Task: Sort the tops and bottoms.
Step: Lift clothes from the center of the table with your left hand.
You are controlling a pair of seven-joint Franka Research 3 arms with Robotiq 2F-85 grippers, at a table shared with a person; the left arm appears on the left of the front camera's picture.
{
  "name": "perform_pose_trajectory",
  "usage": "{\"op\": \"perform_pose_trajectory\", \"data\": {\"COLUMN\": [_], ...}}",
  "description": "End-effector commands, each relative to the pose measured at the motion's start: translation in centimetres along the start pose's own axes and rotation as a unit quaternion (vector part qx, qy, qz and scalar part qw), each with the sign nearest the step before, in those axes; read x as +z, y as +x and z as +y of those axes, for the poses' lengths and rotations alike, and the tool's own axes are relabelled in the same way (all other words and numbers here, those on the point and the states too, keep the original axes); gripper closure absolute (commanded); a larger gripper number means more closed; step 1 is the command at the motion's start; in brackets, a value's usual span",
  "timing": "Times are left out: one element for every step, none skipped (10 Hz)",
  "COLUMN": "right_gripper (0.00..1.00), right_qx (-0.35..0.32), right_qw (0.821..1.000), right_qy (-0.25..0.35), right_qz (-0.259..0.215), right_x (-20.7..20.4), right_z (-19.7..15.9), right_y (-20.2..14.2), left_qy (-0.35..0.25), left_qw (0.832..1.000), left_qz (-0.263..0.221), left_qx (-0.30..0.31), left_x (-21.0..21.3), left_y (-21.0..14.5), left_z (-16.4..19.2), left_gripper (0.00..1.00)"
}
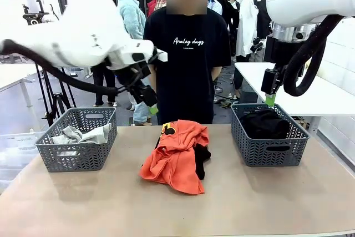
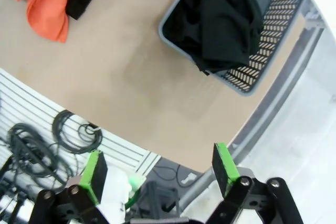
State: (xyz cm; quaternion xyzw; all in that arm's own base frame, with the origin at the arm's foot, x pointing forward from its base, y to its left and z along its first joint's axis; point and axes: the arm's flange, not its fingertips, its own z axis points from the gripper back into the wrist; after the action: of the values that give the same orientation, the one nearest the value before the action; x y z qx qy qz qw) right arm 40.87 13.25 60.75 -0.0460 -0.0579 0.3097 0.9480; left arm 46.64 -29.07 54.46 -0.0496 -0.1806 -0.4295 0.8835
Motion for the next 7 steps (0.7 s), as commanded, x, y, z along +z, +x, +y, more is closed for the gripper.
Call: {"op": "perform_pose_trajectory", "data": {"right_gripper": [0.00,0.00,0.00,0.00,0.00,0.00,0.00], "right_qx": [-0.008,-0.008,-0.008,-0.008,-0.008,-0.008,-0.008], "right_qw": [1.000,1.000,1.000,1.000,1.000,1.000,1.000], "right_qy": [-0.008,-0.008,-0.008,-0.008,-0.008,-0.008,-0.008], "right_qz": [0.008,0.008,0.008,0.008,0.008,0.008,0.008], "right_x": [0.2,0.2,0.2,0.2,0.2,0.2,0.2], "right_z": [0.0,0.0,0.0,0.0,0.0,0.0,0.0], "right_y": [0.2,0.2,0.2,0.2,0.2,0.2,0.2], "left_qy": [0.017,-0.003,-0.025,0.001,0.001,0.001,-0.010], "left_qw": [0.999,0.999,0.998,0.999,0.999,0.999,0.999], "left_qz": [0.030,0.017,0.003,0.023,0.023,0.023,0.022], "left_qx": [0.030,0.050,0.054,0.030,0.030,0.030,0.039], "left_x": [-2.6,-5.2,-6.4,-4.7,-4.7,-4.7,-6.4], "left_y": [3.2,4.0,3.7,2.5,2.5,2.5,3.4], "left_z": [1.9,3.0,2.9,2.4,2.4,2.4,3.0], "left_gripper": [0.05,0.05,0.05,0.05,0.05,0.05,0.05]}}
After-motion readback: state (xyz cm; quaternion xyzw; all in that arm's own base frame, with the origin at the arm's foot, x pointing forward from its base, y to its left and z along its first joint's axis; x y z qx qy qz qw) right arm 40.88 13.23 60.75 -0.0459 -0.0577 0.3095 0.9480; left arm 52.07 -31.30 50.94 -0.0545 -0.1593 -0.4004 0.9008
